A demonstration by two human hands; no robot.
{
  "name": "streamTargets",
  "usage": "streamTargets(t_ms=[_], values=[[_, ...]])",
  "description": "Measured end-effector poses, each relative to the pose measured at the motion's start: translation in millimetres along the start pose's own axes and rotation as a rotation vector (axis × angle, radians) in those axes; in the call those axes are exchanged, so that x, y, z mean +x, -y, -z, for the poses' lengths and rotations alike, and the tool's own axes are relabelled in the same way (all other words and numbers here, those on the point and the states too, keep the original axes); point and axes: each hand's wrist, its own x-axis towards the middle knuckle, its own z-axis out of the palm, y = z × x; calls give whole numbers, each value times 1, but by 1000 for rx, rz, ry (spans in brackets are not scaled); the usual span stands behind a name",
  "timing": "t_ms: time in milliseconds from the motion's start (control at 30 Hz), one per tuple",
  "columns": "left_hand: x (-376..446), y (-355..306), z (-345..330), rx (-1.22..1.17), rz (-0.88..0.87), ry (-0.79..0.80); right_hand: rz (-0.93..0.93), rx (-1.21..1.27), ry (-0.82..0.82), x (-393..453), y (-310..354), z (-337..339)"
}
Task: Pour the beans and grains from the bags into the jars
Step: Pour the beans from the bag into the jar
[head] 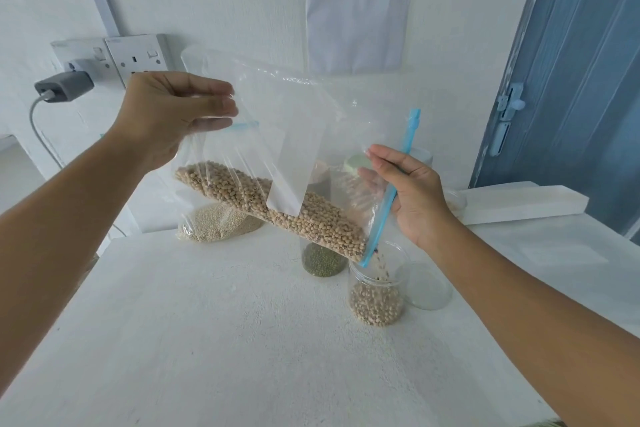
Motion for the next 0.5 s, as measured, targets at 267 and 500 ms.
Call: streamTargets(t_ms=[267, 500], values=[[3, 0, 0, 10, -3, 4, -2, 0, -3, 0, -3, 1], [4, 0, 1, 15, -1, 3, 2, 6, -7, 0, -4, 1]])
